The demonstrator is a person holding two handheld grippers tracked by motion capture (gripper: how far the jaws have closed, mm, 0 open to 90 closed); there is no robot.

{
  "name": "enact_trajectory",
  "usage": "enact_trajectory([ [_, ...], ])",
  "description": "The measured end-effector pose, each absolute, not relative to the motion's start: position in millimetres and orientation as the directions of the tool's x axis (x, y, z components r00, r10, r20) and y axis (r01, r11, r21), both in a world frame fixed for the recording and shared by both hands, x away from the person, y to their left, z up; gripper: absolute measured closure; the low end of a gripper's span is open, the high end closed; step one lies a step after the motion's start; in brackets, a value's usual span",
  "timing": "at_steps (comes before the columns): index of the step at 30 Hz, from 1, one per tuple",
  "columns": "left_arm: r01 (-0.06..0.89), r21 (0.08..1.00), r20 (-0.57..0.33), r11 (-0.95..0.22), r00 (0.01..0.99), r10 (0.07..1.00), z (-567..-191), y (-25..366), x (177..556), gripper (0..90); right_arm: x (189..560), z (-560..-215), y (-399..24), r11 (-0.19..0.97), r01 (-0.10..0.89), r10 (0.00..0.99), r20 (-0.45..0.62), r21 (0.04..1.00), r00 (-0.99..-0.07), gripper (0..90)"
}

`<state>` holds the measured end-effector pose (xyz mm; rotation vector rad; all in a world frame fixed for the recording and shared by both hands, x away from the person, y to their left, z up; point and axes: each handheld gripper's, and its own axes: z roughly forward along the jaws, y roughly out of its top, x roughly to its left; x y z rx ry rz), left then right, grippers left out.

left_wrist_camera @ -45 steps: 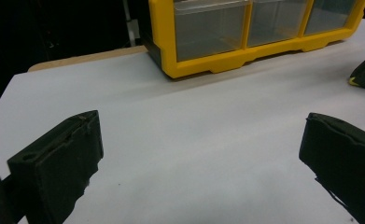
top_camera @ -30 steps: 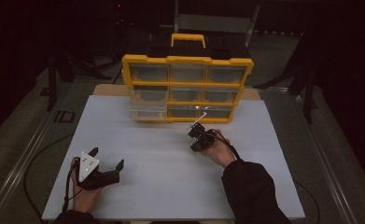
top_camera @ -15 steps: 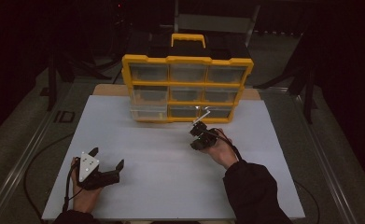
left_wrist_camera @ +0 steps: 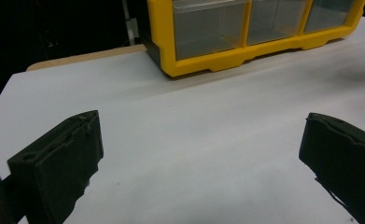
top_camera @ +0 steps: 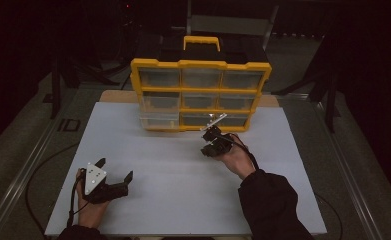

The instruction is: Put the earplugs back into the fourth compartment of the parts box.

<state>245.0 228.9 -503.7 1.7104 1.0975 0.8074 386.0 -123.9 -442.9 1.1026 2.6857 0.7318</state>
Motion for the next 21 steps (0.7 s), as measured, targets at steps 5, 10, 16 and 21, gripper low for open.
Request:
enact_trajectory([
  [5,0.319,0.930,0.047,-0.182,0.388,0.920,-504,229,245,0.4,387,-434,-124,0.600,0.613,0.691,0.054,0.514,-0.721,79.6],
  [10,0.320,0.930,0.049,-0.184,0.388,0.921,-504,229,245,0.4,387,-427,-125,0.583,0.615,0.695,0.067,0.531,-0.716,79.6],
  [16,0.319,0.930,0.048,-0.183,0.389,0.920,-504,229,245,0.4,388,-421,-126,0.572,0.616,0.696,0.077,0.541,-0.714,79.6],
  [21,0.319,0.930,0.048,-0.183,0.388,0.920,-504,229,245,0.5,389,-417,-125,0.569,0.615,0.696,0.078,0.546,-0.714,79.6],
])
